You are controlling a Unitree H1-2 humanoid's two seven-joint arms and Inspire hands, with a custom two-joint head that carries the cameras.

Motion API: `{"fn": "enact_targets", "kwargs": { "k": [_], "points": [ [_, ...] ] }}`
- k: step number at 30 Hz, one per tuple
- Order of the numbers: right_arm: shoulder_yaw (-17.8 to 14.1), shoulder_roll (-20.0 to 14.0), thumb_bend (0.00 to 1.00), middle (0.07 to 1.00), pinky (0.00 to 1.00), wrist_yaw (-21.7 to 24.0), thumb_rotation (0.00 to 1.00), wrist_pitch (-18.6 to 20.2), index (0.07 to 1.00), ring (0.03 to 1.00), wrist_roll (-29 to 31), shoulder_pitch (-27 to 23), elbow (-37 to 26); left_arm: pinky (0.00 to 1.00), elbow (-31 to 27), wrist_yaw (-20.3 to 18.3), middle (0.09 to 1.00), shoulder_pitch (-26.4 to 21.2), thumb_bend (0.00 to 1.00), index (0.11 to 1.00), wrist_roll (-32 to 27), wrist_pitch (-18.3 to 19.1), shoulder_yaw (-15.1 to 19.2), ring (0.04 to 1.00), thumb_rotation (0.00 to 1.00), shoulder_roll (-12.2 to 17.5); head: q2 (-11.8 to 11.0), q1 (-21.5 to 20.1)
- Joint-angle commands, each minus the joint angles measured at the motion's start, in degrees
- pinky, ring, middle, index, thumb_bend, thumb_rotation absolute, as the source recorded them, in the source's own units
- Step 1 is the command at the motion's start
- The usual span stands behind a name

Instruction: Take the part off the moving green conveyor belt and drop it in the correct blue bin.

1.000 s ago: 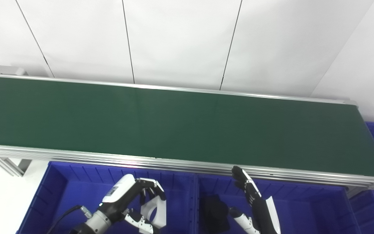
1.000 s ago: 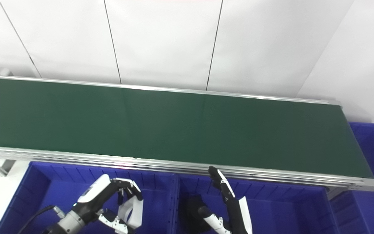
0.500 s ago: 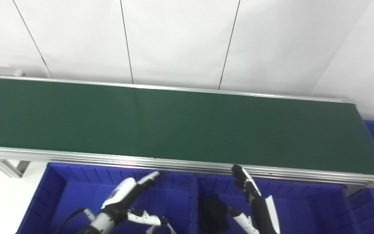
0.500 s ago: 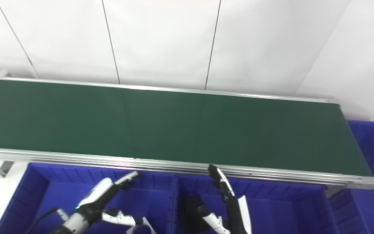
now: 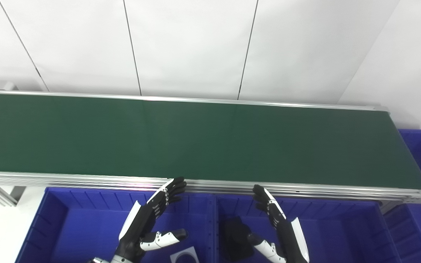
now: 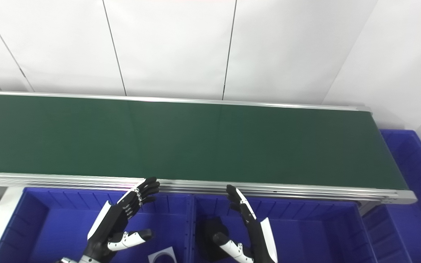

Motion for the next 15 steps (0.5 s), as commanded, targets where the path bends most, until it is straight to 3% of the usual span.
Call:
{"fn": "enact_targets", "kwargs": {
  "k": [1, 6, 15],
  "points": [
    [-0.33, 0.3, 0.77, 0.891, 0.82, 0.48, 0.79, -2.96, 0.899, 0.871, 0.65, 0.12, -2.05, 0.82, 0.43, -0.4, 0.87, 0.21, 0.86, 0.868, -0.71, -2.13, 0.62, 0.854, 0.59, 0.01, 0.05, 0.01],
    [-0.72, 0.39, 0.78, 0.9, 0.84, 1.33, 0.81, -2.94, 0.911, 0.879, 0.98, 0.16, -1.74, 0.85, 2.53, -2.45, 0.879, 0.3, 0.8, 0.872, -1.7, -2.13, 1.64, 0.871, 0.66, 0.32, -0.17, 0.16],
    [-1.64, 1.18, 0.77, 0.899, 0.84, 1.61, 0.8, -2.94, 0.906, 0.885, 1.01, 0.35, -1.44, 0.83, 4.46, -1.68, 0.879, -0.27, 0.75, 0.871, 0.82, -2.13, 1.62, 0.863, 0.75, 0.46, -0.4, 0.05]
  ]
}}
